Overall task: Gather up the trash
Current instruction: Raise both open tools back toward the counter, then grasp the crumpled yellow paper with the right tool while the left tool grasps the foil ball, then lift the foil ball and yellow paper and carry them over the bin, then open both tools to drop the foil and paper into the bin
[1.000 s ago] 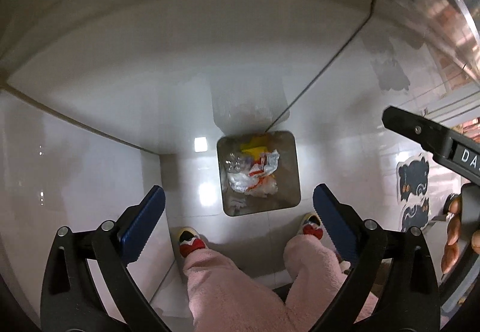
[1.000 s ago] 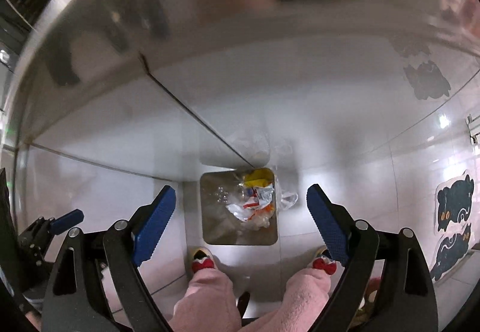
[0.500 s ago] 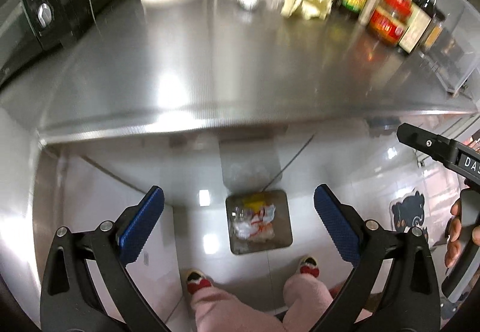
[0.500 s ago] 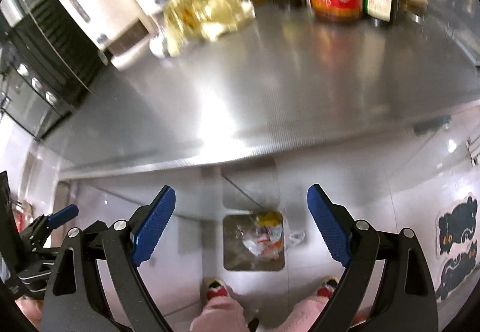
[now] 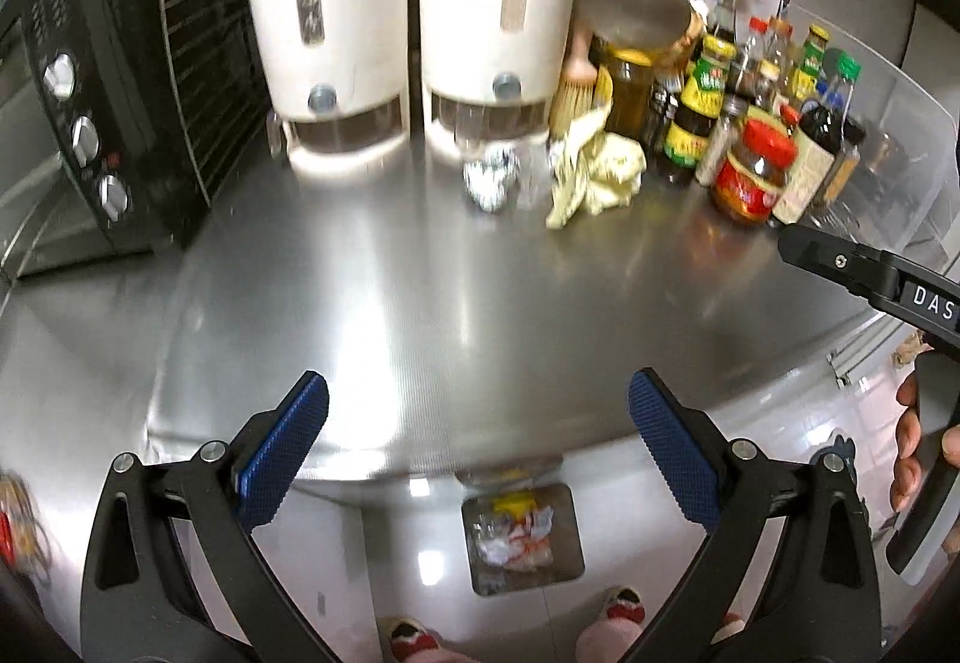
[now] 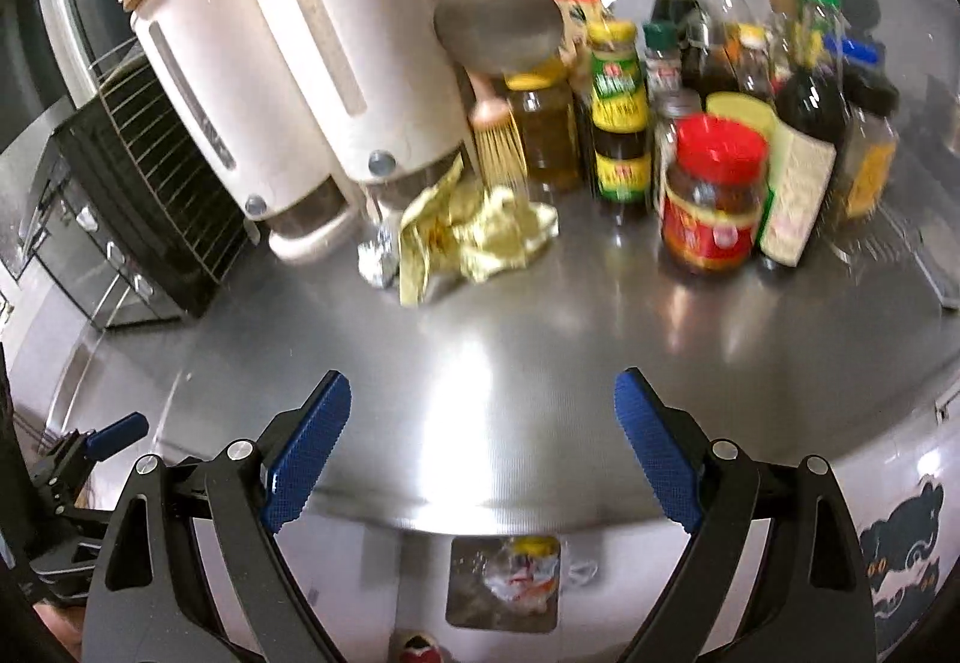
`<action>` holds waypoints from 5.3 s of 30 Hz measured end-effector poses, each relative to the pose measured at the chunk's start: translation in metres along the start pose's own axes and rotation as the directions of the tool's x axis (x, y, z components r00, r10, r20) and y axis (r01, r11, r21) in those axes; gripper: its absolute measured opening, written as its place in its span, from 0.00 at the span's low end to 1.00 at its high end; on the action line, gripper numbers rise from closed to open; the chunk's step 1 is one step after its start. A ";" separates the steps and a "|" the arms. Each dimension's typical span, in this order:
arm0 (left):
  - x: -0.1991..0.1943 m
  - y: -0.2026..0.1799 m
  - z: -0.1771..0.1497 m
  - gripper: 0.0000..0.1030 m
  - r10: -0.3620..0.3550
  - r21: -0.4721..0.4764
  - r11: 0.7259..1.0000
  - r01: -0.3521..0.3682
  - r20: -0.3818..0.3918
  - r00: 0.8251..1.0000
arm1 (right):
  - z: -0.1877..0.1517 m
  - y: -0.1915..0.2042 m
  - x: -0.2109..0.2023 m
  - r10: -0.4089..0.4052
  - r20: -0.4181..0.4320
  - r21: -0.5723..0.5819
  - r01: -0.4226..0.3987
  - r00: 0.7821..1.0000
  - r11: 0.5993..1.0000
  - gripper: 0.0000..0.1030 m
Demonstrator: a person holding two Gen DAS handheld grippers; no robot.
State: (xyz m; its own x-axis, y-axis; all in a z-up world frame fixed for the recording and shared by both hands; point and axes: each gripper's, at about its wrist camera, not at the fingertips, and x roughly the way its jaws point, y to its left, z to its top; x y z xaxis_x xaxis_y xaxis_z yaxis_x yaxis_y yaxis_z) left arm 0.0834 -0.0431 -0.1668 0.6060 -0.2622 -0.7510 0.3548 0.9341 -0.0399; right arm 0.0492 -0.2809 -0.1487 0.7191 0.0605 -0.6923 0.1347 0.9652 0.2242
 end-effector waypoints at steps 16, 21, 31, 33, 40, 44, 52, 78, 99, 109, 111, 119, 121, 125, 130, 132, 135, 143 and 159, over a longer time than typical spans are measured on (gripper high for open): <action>0.066 0.013 0.070 0.92 0.007 0.018 1.000 -0.007 0.015 1.000 | 0.061 -0.007 0.081 -0.001 -0.037 -0.014 0.000 0.999 1.000 0.86; 0.093 0.013 0.086 0.91 -0.006 0.029 1.000 0.006 0.007 1.000 | 0.073 -0.021 0.109 -0.002 -0.053 0.025 0.004 0.999 1.000 0.77; 0.140 0.008 0.108 0.74 -0.096 0.029 0.995 0.096 -0.001 0.995 | 0.085 -0.032 0.154 0.013 -0.117 0.072 -0.004 0.993 0.997 0.58; 0.146 0.003 0.110 0.74 -0.109 0.039 0.993 0.109 -0.009 0.994 | 0.085 -0.034 0.160 0.021 -0.127 0.082 -0.010 0.992 0.997 0.58; 0.174 0.002 0.118 0.74 -0.076 0.046 0.996 0.078 -0.047 0.996 | 0.082 -0.034 0.183 0.031 -0.186 0.083 -0.016 0.982 0.996 0.27; 0.191 0.004 0.123 0.70 -0.069 0.051 0.996 0.072 -0.070 0.995 | 0.081 -0.034 0.184 0.014 -0.188 0.052 -0.005 0.982 0.999 0.15; 0.216 0.009 0.131 0.61 -0.058 0.044 0.997 0.063 -0.111 0.992 | 0.076 -0.037 0.167 -0.024 -0.155 -0.001 0.024 0.988 1.000 0.12; 0.118 0.001 0.087 0.28 -0.053 0.070 0.996 0.059 -0.081 0.995 | 0.028 -0.031 0.085 0.027 -0.098 0.001 -0.027 0.995 1.000 0.11; 0.004 -0.011 -0.040 0.28 -0.101 0.040 0.994 0.103 -0.068 0.993 | -0.076 0.000 -0.008 0.132 -0.138 -0.035 -0.138 0.982 0.990 0.11; 0.001 -0.007 -0.101 0.28 -0.101 0.019 0.994 0.105 -0.151 0.983 | -0.135 -0.003 -0.008 0.118 -0.239 -0.015 -0.125 0.964 0.992 0.11; 0.005 -0.007 -0.111 0.28 -0.099 0.019 0.994 0.104 -0.173 0.980 | -0.147 -0.004 -0.002 0.112 -0.268 -0.003 -0.117 0.957 0.993 0.11; 0.040 -0.007 -0.151 0.28 -0.114 -0.018 0.993 0.113 -0.278 0.954 | -0.196 -0.014 0.043 0.057 -0.380 0.018 -0.054 0.923 0.998 0.11; 0.055 -0.006 -0.162 0.28 -0.118 -0.034 0.993 0.113 -0.315 0.942 | -0.203 -0.016 0.054 0.034 -0.396 0.007 -0.035 0.918 0.999 0.11; 0.087 -0.008 -0.181 0.28 -0.112 -0.043 0.994 0.103 -0.384 0.916 | -0.219 -0.022 0.082 -0.013 -0.423 -0.002 0.013 0.906 1.000 0.11; 0.128 -0.008 -0.198 0.28 -0.097 -0.042 0.995 0.088 -0.444 0.891 | -0.233 -0.025 0.115 -0.022 -0.457 0.016 0.033 0.889 0.999 0.11; 0.145 -0.006 -0.203 0.28 -0.097 -0.054 0.995 0.081 -0.459 0.883 | -0.240 -0.028 0.131 -0.022 -0.478 0.034 0.044 0.878 0.998 0.11; 0.167 -0.003 -0.208 0.28 -0.093 -0.068 0.995 0.069 -0.476 0.875 | -0.248 -0.032 0.153 -0.025 -0.508 0.056 0.062 0.861 0.997 0.11; 0.207 0.000 -0.210 0.28 -0.101 -0.063 0.995 0.081 -0.511 0.853 | -0.258 -0.033 0.198 -0.027 -0.560 0.058 0.072 0.828 0.996 0.11; 0.213 0.001 -0.206 0.27 -0.092 -0.065 0.996 0.068 -0.525 0.846 | -0.253 -0.023 0.223 -0.049 -0.612 0.057 0.106 0.789 0.993 0.16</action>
State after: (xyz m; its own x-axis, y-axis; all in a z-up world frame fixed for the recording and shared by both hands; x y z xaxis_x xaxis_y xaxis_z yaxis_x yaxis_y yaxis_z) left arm 0.0664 -0.0481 -0.4623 0.1062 -0.1810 -0.9777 0.3483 0.9278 -0.1339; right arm 0.0344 -0.2249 -0.4820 0.1436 0.1561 -0.9772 0.2492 0.9500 0.1884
